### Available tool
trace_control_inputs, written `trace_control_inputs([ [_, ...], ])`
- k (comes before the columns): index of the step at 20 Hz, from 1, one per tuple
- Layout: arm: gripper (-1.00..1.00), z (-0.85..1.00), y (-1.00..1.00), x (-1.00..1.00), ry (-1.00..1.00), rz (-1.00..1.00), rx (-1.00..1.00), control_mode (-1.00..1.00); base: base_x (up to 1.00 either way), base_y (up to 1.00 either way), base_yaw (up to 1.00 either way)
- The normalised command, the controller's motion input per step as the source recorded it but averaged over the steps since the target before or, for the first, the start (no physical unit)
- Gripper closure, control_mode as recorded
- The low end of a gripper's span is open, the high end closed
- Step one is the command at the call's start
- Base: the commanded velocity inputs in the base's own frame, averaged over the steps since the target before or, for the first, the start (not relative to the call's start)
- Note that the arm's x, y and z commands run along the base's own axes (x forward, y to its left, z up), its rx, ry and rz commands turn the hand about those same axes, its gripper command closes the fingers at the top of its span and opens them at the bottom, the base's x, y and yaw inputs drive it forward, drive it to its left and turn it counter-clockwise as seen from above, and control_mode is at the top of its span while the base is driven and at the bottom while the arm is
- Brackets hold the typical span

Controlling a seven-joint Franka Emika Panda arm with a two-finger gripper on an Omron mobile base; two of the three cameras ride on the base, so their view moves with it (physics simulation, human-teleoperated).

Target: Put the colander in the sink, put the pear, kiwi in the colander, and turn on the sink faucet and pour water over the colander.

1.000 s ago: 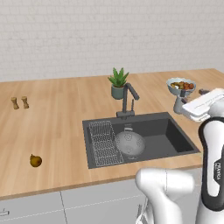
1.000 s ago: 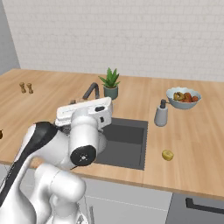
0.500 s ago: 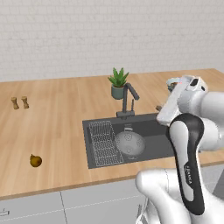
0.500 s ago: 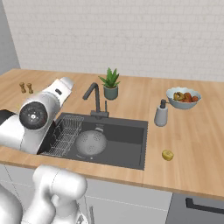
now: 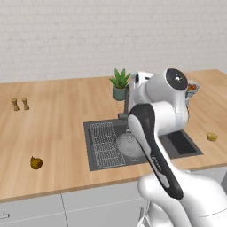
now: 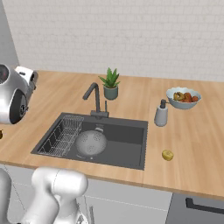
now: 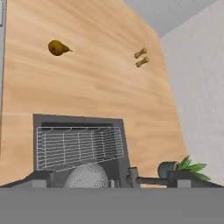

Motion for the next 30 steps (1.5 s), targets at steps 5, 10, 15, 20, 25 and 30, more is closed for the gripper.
trace_control_inputs([
  [5,-1.00,-0.44,0.77,0.26,0.16,0.13,-0.24,-1.00,0.00,0.00,0.00],
  [10,-1.00,-0.59,0.44,0.23,0.06,0.43,0.00,-1.00,0.00,0.00,0.00],
  [15,-1.00,-0.53,0.42,0.23,0.15,0.57,-0.01,-1.00,0.00,0.00,0.00],
  [20,-1.00,-0.51,0.82,0.26,0.03,0.48,-0.11,-1.00,0.00,0.00,0.00],
  [25,-1.00,-0.44,0.79,0.06,0.03,0.38,-0.17,-1.00,0.00,0.00,0.00],
  [30,-1.00,-0.38,0.76,0.00,0.00,0.27,-0.18,-1.00,0.00,0.00,0.00],
])
